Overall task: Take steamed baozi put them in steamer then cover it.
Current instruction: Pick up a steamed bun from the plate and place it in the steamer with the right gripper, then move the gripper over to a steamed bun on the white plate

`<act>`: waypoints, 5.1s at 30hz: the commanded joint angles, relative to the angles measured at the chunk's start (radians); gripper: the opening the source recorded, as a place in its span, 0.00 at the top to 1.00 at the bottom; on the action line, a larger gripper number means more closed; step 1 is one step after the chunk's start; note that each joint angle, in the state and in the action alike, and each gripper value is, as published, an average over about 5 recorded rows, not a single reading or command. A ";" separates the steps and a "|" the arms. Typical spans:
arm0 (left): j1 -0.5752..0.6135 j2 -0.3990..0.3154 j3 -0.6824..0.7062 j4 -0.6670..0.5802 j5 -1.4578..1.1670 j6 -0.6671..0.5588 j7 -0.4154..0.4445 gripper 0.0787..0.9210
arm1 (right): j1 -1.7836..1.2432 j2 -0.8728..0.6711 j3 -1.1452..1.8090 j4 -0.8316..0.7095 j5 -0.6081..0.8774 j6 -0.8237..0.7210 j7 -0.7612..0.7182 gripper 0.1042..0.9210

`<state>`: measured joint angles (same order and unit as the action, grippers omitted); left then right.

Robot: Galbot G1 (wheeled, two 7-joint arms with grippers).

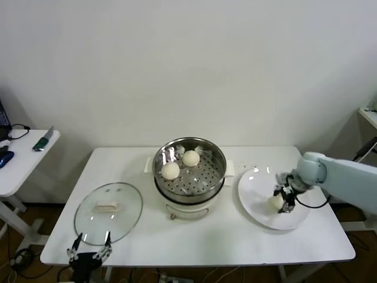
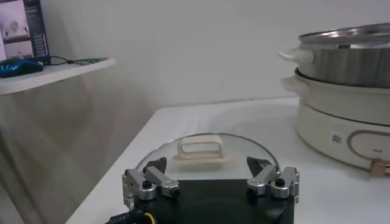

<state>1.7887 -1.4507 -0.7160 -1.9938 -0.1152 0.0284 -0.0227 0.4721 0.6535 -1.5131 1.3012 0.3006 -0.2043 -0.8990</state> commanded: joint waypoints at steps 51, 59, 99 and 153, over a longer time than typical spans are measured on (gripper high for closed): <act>0.022 -0.010 0.001 -0.026 0.017 -0.005 -0.005 0.12 | 0.214 0.646 -0.131 0.077 -0.240 0.477 0.079 0.30; 0.022 -0.009 0.001 -0.029 0.017 -0.006 -0.005 0.12 | 0.210 0.649 -0.125 0.065 -0.250 0.468 0.110 0.30; -0.006 -0.005 0.013 -0.020 0.019 0.003 -0.001 0.12 | 0.502 -0.084 -0.425 0.060 0.187 0.075 -0.035 0.12; 0.034 -0.044 -0.008 -0.040 0.051 -0.001 -0.004 0.12 | -0.254 0.123 0.228 -0.460 -0.113 0.165 -0.013 0.13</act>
<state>1.8215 -1.4960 -0.7250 -2.0355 -0.0635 0.0283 -0.0268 0.2423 0.7550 -1.3141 0.8810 0.1946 -0.0428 -0.9199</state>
